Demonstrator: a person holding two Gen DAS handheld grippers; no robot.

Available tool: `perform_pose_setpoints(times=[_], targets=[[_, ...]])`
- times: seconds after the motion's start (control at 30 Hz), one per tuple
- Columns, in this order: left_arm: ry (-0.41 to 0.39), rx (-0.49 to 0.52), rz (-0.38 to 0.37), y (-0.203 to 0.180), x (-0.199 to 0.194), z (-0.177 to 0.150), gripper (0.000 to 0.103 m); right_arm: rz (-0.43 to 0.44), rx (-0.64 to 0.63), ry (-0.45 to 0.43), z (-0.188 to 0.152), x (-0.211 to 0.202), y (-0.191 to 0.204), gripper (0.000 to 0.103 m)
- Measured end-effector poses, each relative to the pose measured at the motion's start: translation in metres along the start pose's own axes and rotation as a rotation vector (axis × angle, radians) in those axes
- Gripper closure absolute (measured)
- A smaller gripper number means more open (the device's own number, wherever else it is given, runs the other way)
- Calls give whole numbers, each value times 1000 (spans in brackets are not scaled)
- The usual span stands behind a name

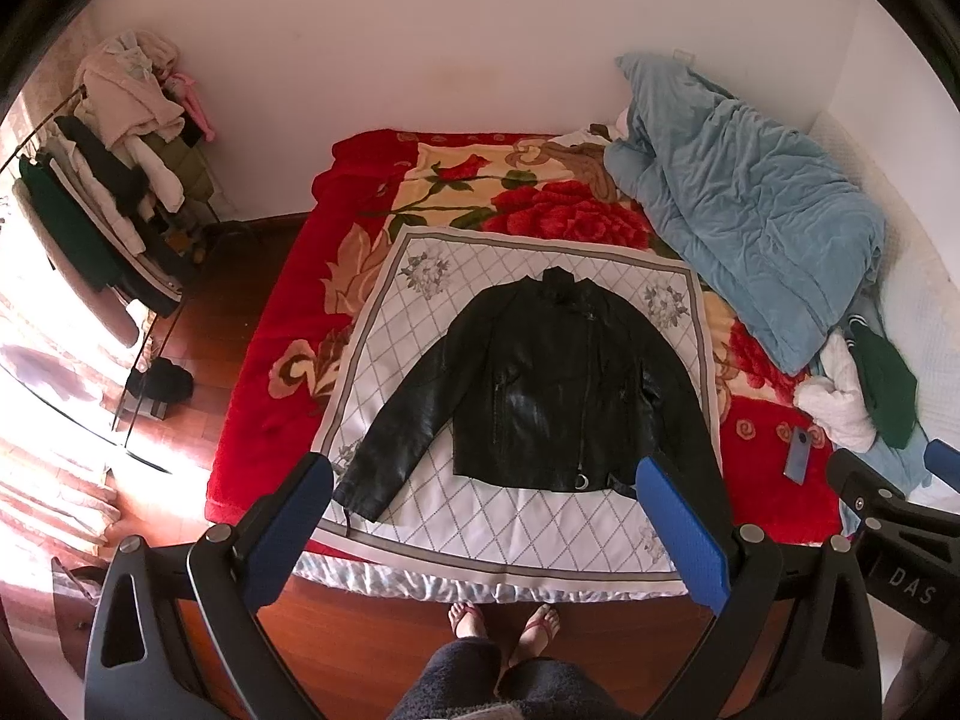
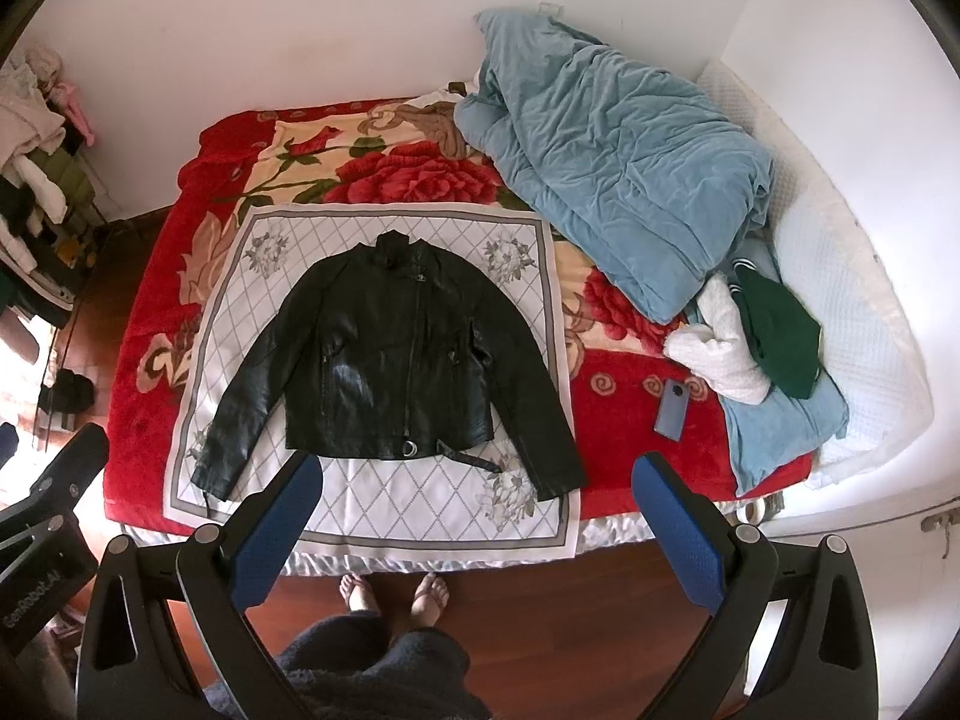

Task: Fold large clothes

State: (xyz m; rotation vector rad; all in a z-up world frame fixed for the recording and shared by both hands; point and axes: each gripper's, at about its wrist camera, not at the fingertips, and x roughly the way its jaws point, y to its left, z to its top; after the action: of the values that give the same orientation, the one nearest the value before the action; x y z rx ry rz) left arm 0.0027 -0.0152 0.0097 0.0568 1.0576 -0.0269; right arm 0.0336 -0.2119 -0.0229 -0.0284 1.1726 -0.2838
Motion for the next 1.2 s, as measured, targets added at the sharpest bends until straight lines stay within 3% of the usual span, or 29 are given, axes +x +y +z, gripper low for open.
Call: perform_pose_setpoints(times=[1.2], targets=[[-5, 2, -10, -1, 6, 6, 0, -3, -4, -8, 11, -6, 2, 0]])
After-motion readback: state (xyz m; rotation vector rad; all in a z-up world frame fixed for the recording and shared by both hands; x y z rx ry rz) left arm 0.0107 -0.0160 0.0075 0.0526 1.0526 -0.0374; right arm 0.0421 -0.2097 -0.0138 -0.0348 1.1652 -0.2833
